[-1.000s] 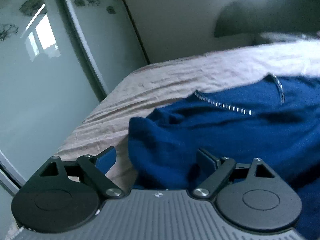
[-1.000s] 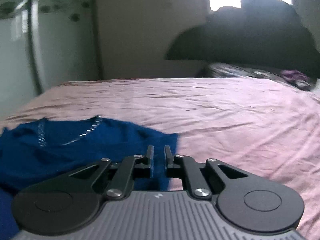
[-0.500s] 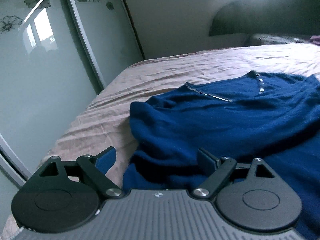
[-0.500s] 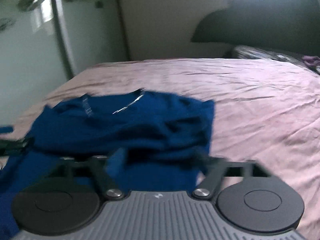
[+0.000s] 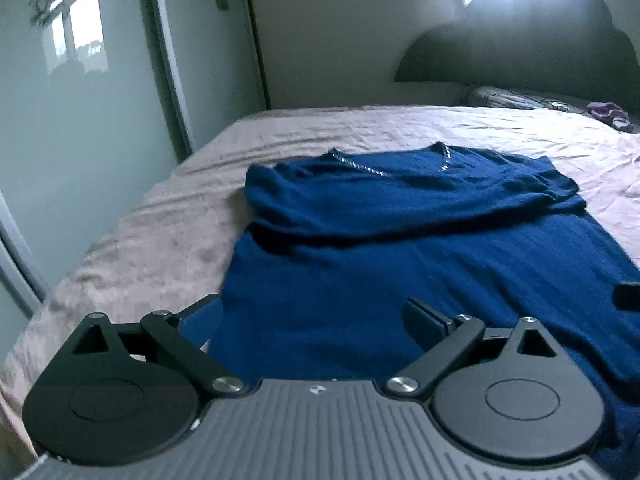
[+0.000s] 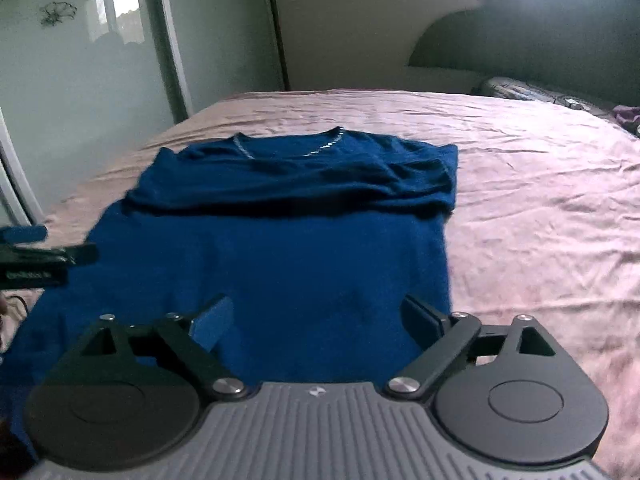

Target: Fold small clothes

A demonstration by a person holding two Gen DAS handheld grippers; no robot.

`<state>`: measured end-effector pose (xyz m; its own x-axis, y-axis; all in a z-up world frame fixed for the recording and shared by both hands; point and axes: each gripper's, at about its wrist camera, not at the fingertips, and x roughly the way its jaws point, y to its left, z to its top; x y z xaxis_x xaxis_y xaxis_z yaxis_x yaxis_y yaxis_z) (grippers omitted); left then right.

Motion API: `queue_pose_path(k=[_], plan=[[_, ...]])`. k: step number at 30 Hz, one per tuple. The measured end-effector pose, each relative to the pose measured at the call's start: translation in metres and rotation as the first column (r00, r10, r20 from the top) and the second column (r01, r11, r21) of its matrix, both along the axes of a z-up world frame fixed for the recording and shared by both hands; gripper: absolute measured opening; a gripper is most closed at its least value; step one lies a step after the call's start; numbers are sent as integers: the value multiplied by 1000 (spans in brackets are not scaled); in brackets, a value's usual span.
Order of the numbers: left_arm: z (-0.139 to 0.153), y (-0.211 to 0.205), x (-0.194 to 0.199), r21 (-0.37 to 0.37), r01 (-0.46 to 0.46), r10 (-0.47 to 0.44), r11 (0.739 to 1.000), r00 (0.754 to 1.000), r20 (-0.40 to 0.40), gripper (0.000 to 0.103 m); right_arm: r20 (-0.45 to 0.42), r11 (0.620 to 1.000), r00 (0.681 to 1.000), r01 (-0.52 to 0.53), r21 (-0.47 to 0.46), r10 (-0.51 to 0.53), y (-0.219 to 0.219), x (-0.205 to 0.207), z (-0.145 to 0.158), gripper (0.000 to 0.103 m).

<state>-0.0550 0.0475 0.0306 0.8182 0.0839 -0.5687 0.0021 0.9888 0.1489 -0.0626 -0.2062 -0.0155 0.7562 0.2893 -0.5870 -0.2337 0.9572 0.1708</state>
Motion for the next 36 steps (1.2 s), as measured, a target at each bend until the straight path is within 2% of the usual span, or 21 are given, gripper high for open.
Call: queue_pose_path(k=[6,14,22,25,29,36], plan=[[3,2,-14,-68,-14,11,998,999,-47,98,-14,999,1000,-23,-33,23,25,-18,3,95],[3,1,-23,-52,-27,24,998,997,-75,98,-35,997,998,-57,-54,55,42,-37,1,99],[2,10,-27,-41,-61,57,997,995,-84,99,-32,997,997,-72,-8,72,30,-48,1,99],[1,12,-27,-39,-63,59,997,994,-91,99,-26,997,997,-74,-18,74,28,-52,2,99],[0,14,-30,-43,-44,39,998,994,-98,99,3,991,992,-125,-37,126,24,-63,6,99],[1,36,-47,-138,15,-29,990,995,-97,98,-8,996,996,-86,9,86,-2,-68,7,99]])
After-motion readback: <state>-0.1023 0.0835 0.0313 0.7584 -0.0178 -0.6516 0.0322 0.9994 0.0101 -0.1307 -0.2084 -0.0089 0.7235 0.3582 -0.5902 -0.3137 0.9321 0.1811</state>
